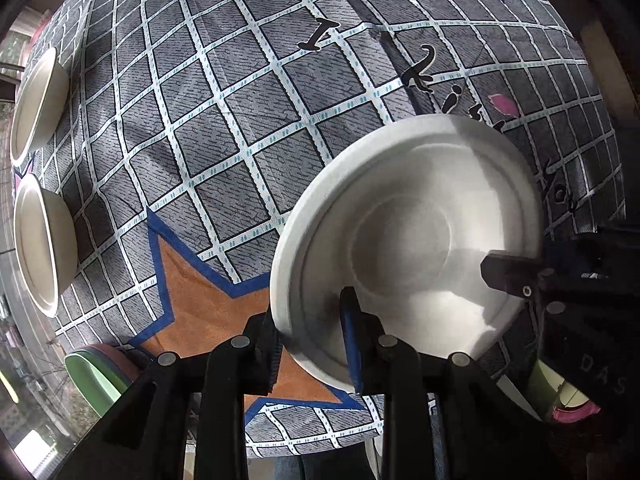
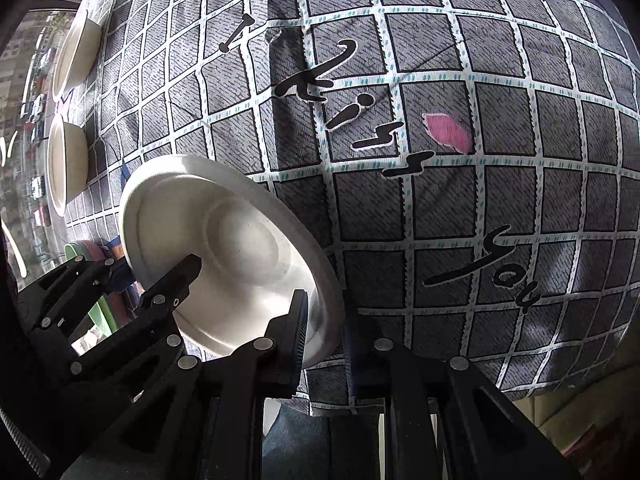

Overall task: Organize plates and bowls
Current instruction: 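Lift the white paper bowl with both tools and carry it, then lower the white bowl onto another white bowl and open both tools, then move both tools to the next white paper bowl and grip its rim, then lift the gripped white bowl with both tools and carry it toward another bowl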

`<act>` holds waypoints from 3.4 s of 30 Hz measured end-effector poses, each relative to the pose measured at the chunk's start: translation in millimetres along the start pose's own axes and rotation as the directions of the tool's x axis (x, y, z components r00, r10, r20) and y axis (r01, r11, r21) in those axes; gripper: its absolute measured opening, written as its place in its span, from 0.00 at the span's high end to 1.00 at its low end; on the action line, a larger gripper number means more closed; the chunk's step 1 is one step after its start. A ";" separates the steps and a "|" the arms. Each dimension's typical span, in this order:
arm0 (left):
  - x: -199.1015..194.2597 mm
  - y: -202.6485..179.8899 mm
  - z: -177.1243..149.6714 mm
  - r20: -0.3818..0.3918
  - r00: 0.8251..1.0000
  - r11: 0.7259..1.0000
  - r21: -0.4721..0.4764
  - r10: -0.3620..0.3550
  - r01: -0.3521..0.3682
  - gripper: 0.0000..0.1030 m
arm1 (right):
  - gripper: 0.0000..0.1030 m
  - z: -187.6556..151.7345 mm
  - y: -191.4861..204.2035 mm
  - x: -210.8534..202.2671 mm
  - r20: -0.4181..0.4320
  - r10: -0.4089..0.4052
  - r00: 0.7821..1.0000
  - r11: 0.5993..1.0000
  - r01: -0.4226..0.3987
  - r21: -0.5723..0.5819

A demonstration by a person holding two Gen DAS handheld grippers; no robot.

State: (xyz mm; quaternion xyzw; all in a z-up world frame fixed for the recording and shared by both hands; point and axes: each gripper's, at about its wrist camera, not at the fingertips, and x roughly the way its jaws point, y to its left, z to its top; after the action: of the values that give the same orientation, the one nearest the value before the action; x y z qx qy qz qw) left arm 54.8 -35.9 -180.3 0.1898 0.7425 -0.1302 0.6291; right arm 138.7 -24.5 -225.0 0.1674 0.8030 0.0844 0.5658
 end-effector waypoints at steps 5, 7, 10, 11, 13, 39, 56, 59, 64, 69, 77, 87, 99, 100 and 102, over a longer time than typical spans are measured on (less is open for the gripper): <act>-5.5 -30.3 -2.9 0.013 1.000 1.000 0.024 0.008 -0.008 0.39 | 0.82 -14.7 -13.9 -3.8 0.002 0.006 1.000 1.000 -0.006 0.008; -21.5 -37.8 1.9 0.040 0.999 0.999 0.021 0.025 -0.026 0.25 | 0.81 -25.0 -28.8 -13.4 0.020 -0.007 1.000 1.000 0.007 0.004; -33.1 -28.9 3.2 0.065 0.998 1.000 0.011 0.026 -0.027 0.23 | 0.35 -36.4 -53.2 -32.7 0.055 -0.038 0.998 0.999 0.037 0.019; -36.3 -25.6 2.8 0.072 0.997 1.000 0.004 0.025 -0.026 0.22 | 0.28 -36.3 -56.4 -38.2 0.077 -0.046 0.996 0.999 0.044 0.026; -43.0 -14.4 0.8 0.084 0.996 1.000 -0.012 0.021 -0.020 0.22 | 0.27 -31.2 -66.2 -54.9 0.120 -0.066 0.991 0.997 0.062 0.038; -68.5 197.4 -89.6 0.217 0.976 0.924 -0.378 0.037 0.049 0.22 | 0.27 -50.1 71.3 -109.5 0.266 -0.061 0.962 0.997 0.069 -0.020; -43.0 311.0 -52.0 0.183 0.978 0.826 -0.564 0.102 0.019 0.22 | 0.27 39.5 179.1 -53.8 0.210 -0.080 0.974 0.981 0.115 -0.159; -35.0 313.0 -36.8 0.173 0.978 0.839 -0.544 0.119 -0.006 0.22 | 0.27 56.5 185.9 -49.9 0.207 -0.084 0.975 0.979 0.119 -0.164; -12.7 322.1 -19.6 0.132 0.985 0.839 -0.544 0.115 -0.025 0.22 | 0.27 75.5 191.3 -38.5 0.187 -0.090 0.978 0.979 0.121 -0.165; 2.3 327.8 -11.3 0.111 0.988 0.836 -0.547 0.111 -0.033 0.22 | 0.27 84.0 194.5 -27.3 0.173 -0.089 0.981 0.980 0.117 -0.163; 15.9 332.7 -6.7 0.114 0.992 0.837 -0.547 0.049 0.022 0.35 | 0.49 86.8 201.0 -15.1 0.159 -0.089 0.983 0.978 0.117 -0.175; 11.7 304.5 7.1 0.120 0.991 0.892 -0.452 0.059 0.002 0.62 | 0.75 79.3 207.1 3.6 0.120 -0.041 0.992 0.981 0.063 -0.184; 16.5 259.8 3.3 0.112 0.993 0.939 -0.344 0.027 0.014 0.62 | 0.75 33.7 157.1 11.5 0.069 -0.009 0.998 0.993 0.017 -0.117; 17.1 253.6 2.7 0.111 0.994 0.942 -0.336 0.023 0.015 0.62 | 0.75 29.8 152.9 11.9 0.066 -0.007 0.998 0.994 0.014 -0.112; 17.8 242.2 2.1 0.108 0.994 0.946 -0.323 0.020 0.016 0.62 | 0.75 22.0 144.5 12.9 0.062 -0.002 0.998 0.995 0.008 -0.099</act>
State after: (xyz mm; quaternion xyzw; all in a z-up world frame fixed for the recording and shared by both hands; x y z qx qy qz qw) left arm 162.2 181.8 -187.1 0.0775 0.7179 -0.0163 0.6916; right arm 180.4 113.3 -197.0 0.1396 0.7804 0.1177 0.5981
